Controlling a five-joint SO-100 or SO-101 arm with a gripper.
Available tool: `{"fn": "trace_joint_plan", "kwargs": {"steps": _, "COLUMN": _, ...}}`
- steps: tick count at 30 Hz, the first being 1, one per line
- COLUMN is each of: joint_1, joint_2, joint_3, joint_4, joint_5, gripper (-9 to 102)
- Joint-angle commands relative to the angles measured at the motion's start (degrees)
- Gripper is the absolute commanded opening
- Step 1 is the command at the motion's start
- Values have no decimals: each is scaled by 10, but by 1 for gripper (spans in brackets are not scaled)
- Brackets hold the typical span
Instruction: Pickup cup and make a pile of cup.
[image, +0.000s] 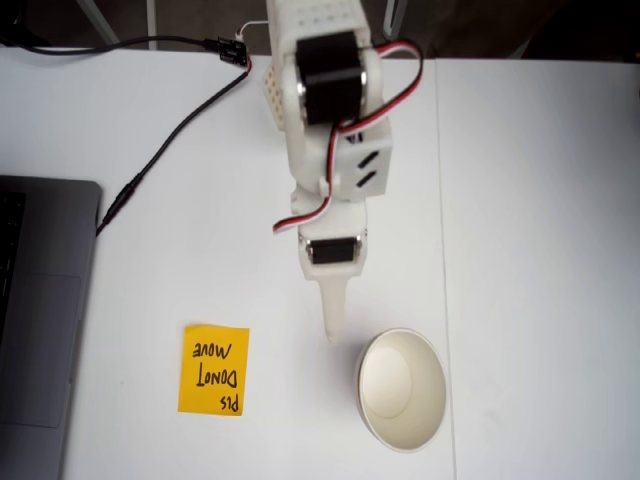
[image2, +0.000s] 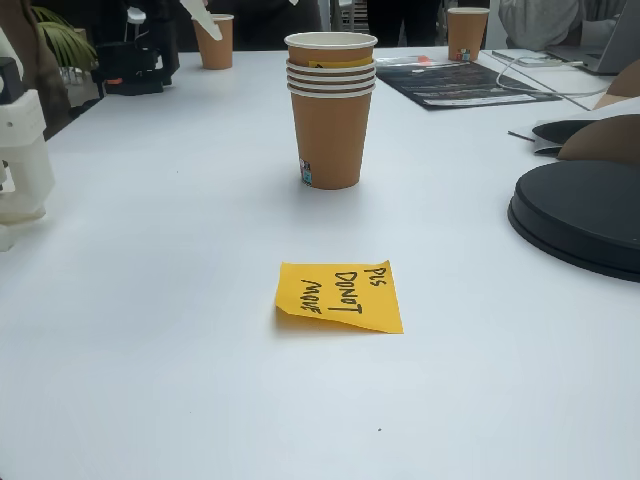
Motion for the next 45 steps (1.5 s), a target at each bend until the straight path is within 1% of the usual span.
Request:
{"fn": "trace_joint_plan", "kwargs": {"steps": 1, "joint_1": 15, "joint_2": 62, "joint_3": 18, "joint_4": -51, "joint_5": -4, "gripper": 31}}
{"fn": "trace_joint_plan", "kwargs": {"steps": 7, "joint_1": 27, "joint_2": 126, "joint_3": 105, "joint_4": -129, "joint_5": -5, "gripper": 31}}
{"fn": "trace_joint_plan", "kwargs": {"steps": 13, "joint_1": 34, "joint_2": 185, "joint_3": 189, "joint_4": -169, "joint_5": -5, "gripper": 31}}
{"fn": "trace_joint_plan", "kwargs": {"steps": 19, "joint_1": 34, "joint_2": 221, "joint_3": 244, "joint_4": -176, "joint_5": -5, "gripper": 31}}
{"fn": "trace_joint_plan", "kwargs": {"steps": 40, "joint_1": 44, "joint_2": 323, "joint_3": 361, "joint_4": -177, "joint_5": -5, "gripper": 31}}
{"fn": "trace_joint_plan", "kwargs": {"steps": 45, "joint_1": 44, "joint_2": 354, "joint_3": 392, "joint_4": -177, "joint_5": -5, "gripper": 25}}
